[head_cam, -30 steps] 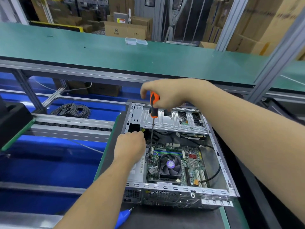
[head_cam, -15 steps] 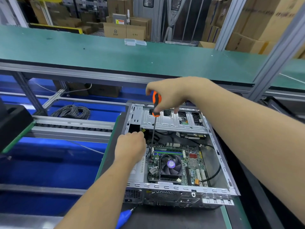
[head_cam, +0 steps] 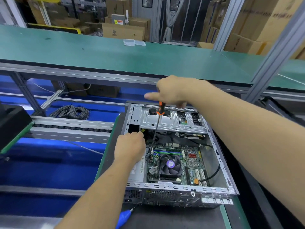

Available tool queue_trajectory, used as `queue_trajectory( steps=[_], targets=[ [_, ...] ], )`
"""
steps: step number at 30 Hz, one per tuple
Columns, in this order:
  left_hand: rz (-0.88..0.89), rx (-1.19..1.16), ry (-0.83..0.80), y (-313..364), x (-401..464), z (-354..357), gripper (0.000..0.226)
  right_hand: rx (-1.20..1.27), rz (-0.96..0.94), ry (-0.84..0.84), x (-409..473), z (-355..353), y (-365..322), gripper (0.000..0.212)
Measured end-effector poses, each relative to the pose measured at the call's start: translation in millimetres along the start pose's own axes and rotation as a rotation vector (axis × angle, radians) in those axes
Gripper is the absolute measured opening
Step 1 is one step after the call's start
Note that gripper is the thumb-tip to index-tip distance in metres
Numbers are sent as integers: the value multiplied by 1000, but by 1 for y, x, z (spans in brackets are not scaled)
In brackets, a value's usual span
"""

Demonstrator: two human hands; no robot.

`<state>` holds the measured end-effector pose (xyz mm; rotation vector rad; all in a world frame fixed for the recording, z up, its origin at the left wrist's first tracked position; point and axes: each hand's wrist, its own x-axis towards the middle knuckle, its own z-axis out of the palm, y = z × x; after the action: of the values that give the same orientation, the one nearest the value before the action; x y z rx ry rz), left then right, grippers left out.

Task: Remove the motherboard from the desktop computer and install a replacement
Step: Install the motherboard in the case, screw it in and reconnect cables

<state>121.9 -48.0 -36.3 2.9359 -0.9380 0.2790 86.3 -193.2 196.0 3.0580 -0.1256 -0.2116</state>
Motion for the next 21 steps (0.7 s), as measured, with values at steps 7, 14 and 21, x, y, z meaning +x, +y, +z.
queue_trajectory(
  steps=[7,14,21],
  targets=[
    [0,-13,2,0,1,0,29,5,-31,-31,2,1,1,37],
    [-14,-11,7,0,1,0,29,57,-3,-62,0,0,2,46],
    [-17,-7,7,1,1,-1,31,94,-31,-29,-1,5,5,44]
  ],
)
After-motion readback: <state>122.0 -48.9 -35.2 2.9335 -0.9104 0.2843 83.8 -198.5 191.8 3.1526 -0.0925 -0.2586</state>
